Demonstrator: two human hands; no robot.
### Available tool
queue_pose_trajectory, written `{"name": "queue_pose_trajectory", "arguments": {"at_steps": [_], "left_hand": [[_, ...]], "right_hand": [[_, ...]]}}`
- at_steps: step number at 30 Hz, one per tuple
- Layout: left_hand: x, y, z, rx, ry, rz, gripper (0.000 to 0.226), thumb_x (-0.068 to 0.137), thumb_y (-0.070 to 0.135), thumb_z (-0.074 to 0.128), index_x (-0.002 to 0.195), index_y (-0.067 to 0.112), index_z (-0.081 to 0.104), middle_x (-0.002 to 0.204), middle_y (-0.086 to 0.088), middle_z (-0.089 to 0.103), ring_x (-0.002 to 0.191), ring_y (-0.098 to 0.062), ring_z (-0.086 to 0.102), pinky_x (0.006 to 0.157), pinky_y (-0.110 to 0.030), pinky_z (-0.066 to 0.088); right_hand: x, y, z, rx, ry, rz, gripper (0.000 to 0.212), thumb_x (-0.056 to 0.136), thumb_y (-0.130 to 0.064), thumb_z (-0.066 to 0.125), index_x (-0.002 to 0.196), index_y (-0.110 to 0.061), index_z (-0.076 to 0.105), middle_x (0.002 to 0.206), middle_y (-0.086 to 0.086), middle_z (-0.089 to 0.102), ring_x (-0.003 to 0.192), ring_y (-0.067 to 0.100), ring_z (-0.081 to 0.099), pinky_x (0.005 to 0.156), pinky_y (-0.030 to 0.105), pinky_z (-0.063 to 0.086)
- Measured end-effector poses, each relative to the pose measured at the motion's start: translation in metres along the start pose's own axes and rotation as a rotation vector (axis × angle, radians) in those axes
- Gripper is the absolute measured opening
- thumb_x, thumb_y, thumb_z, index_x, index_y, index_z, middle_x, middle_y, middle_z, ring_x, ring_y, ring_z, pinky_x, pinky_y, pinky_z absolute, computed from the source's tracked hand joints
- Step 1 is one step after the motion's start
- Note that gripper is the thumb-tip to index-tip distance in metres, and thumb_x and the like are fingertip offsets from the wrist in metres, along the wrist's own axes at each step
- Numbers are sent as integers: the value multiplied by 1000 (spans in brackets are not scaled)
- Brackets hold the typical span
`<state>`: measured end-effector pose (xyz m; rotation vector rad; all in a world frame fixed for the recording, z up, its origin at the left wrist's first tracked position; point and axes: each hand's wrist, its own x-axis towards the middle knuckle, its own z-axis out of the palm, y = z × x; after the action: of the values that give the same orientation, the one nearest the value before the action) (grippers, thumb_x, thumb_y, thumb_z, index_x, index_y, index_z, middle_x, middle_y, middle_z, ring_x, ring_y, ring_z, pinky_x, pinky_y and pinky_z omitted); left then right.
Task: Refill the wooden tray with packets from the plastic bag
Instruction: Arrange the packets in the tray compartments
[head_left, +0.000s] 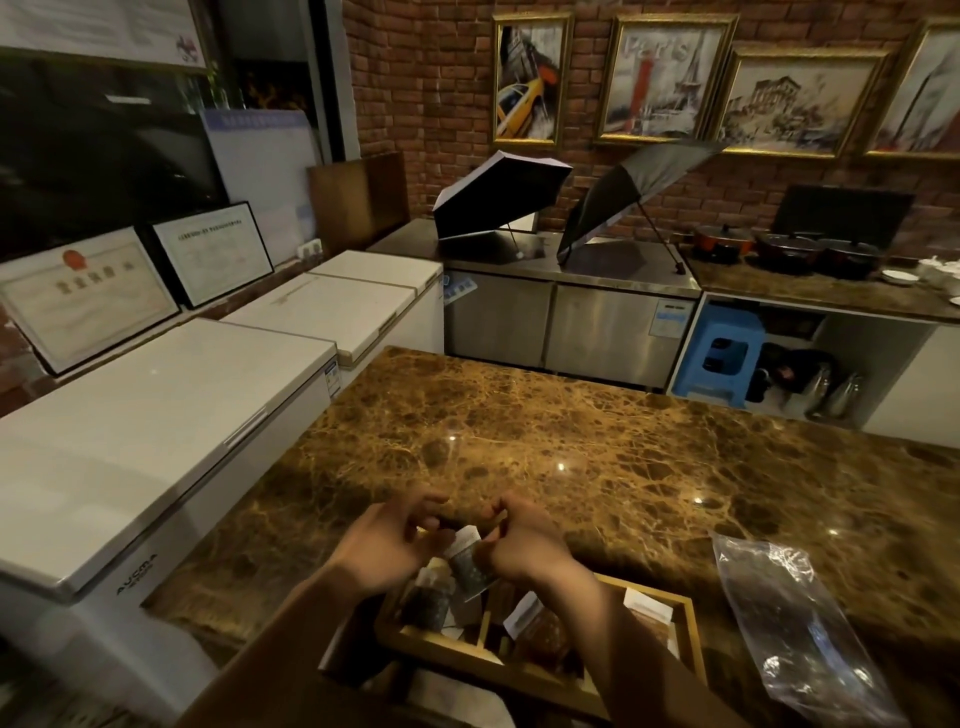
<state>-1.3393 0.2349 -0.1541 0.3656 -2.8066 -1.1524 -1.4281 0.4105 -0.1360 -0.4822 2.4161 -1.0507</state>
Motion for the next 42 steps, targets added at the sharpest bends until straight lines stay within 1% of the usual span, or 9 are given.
{"name": "queue_pose_trajectory", "arguments": {"at_steps": [5,9,13,18,25,30,34,39,42], "left_hand": [[6,1,5,-13,-40,28,21,86,26,70,103,39,70,100,19,74,97,3,69,91,-35,59],[7,0,10,42,-74,17,16,90,21,68,93,37,70,96,15,71,91,-2,67,85,-35,60],[8,3,16,108,-88,22,16,94,21,64,97,35,70,94,15,70,88,-3,67,80,-29,60],[12,0,21,204,-84,1,18,94,20,59,95,36,69,93,15,70,85,-2,65,81,-30,57],[11,-1,34,299,-117,28,15,95,24,63,97,37,71,109,16,70,99,-4,63,88,-25,52],[7,-1,38,346,-121,82,12,94,30,67,102,37,69,105,17,70,91,-2,63,81,-21,51],[5,1,34,355,-75,118,14,89,38,70,103,39,66,99,20,65,88,0,59,79,-23,50],[3,28,41,213,-93,228,19,89,39,72,106,43,64,106,23,65,98,3,61,81,-22,53],[1,47,54,286,-119,335,27,88,46,71,113,46,60,115,24,55,112,0,49,95,-28,45]], "right_hand": [[0,2,3,-20,-23,-9,25,86,-6,66,93,-29,63,105,-1,65,97,18,66,64,23,51],[-2,10,0,-58,30,-33,22,87,-8,66,88,-30,65,99,-4,66,93,16,65,69,25,52],[-3,15,-7,-8,146,-34,10,88,-21,71,86,-29,67,92,-6,69,85,14,71,79,41,63],[-7,22,-20,27,224,-49,4,93,-22,70,90,-24,67,86,-6,69,65,8,71,57,26,62],[-9,35,-25,-69,261,-94,4,91,-25,69,88,-27,68,86,-9,68,82,7,64,80,35,59],[-12,43,-32,-68,278,-123,9,93,-23,69,86,-26,66,84,-11,68,77,5,63,69,21,53],[-15,51,-39,-132,322,-106,10,93,-25,67,85,-30,65,84,-12,66,78,4,63,71,25,56],[-30,69,-63,-217,383,-61,5,93,-28,68,93,-32,65,93,-10,67,83,8,63,70,27,55],[-41,80,-73,-266,396,-16,6,92,-29,69,97,-30,65,93,-10,65,87,10,62,75,28,52]]}}
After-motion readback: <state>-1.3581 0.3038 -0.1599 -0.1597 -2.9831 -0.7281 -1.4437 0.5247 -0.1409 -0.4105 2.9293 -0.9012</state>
